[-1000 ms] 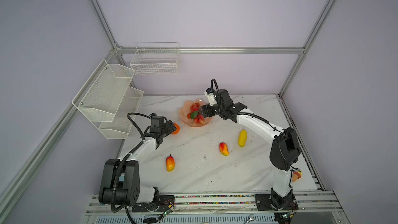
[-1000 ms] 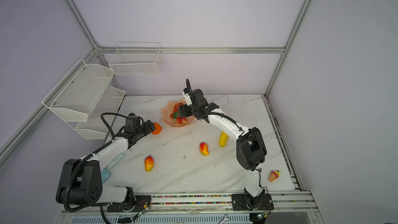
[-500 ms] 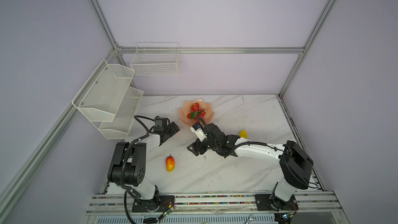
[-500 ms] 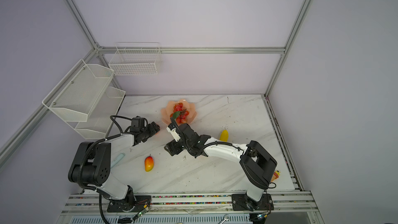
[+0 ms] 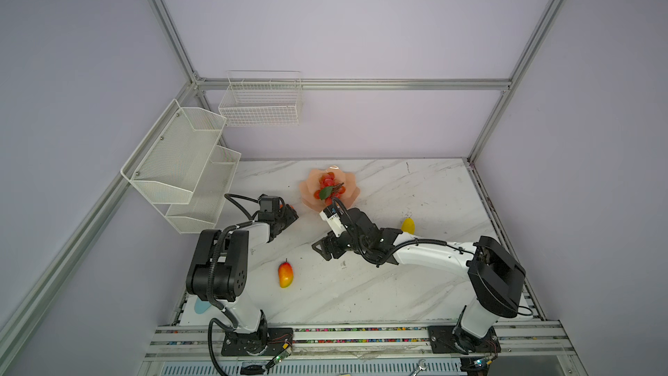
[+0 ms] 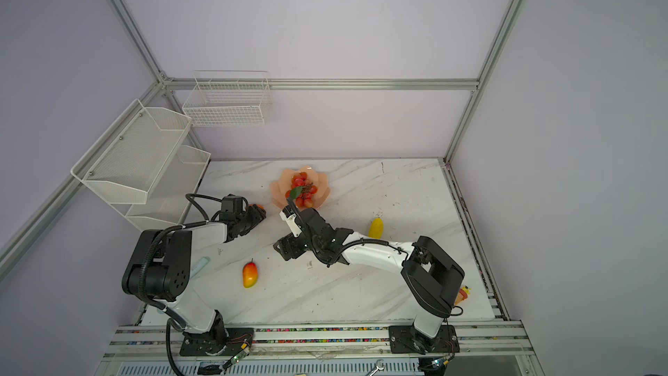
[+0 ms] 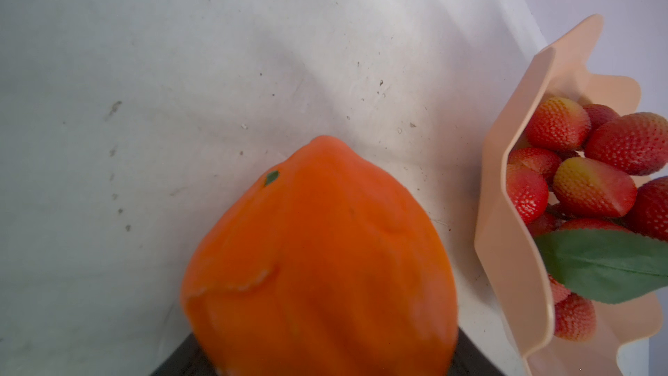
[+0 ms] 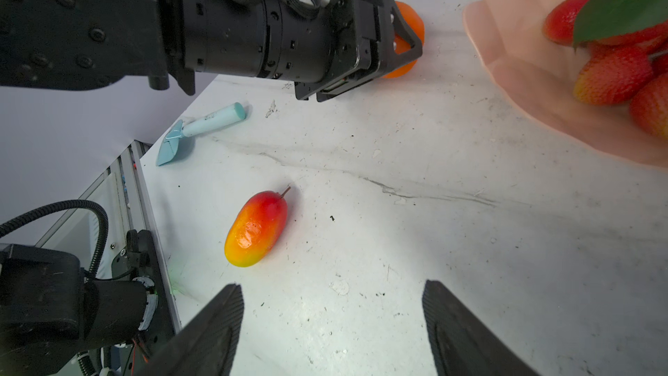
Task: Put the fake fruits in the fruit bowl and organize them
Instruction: 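Grasp the orange with the left gripper while the right arm withdraws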
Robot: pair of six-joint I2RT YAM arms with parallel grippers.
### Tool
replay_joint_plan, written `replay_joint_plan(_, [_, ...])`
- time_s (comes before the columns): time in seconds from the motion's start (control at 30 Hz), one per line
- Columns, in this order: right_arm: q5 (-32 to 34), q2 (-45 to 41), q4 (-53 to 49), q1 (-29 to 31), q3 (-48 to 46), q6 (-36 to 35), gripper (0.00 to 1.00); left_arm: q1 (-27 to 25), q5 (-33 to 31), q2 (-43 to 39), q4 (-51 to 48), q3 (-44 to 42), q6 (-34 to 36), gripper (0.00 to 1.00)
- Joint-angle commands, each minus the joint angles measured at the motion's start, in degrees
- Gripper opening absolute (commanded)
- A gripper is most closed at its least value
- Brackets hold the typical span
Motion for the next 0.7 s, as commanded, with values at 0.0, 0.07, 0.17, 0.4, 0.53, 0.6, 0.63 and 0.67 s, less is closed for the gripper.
replay_joint_plan(0.0, [0.0,1.1,1.7,0.1,0.7,1.0,0.81,0.4,-2.0,-0.6,-0.8,4.0,3.3,0.60])
replay_joint_plan(0.07, [-0.3,1.3,2.0,0.1,0.5,1.1,0.81,0.5,-2.4,-1.1,-0.8,3.5,4.1,0.56])
replay_joint_plan(0.17, [-0.4,1.6,2.1,0.1,0.6,1.1,0.81,0.4,-2.4,-2.1,-0.9,3.1,4.9,0.50])
replay_joint_plan(0.4, [2.6,0.2,0.5,-1.4,-1.0,2.7,0.81,-2.1,-4.5,-8.9,-4.5,2.5,10.7,0.46])
replay_joint_plan(0.53, [1.3,-4.2,3.3,-7.8,-6.2,8.2,0.81,-7.9,-12.5,-15.0,-7.5,3.4,19.8,0.46])
replay_joint_plan(0.6, [0.1,-6.7,6.4,-10.7,-9.6,10.4,0.82,-9.9,-11.6,-15.5,-6.7,4.5,25.5,0.46])
replay_joint_plan(0.63, [0.0,-7.8,7.4,-11.6,-10.7,11.0,0.81,-10.3,-10.9,-15.5,-6.7,5.6,27.0,0.46])
replay_joint_plan(0.67, [0.1,-8.5,7.6,-12.2,-11.3,11.2,0.81,-10.7,-10.2,-15.0,-6.7,6.8,28.1,0.46])
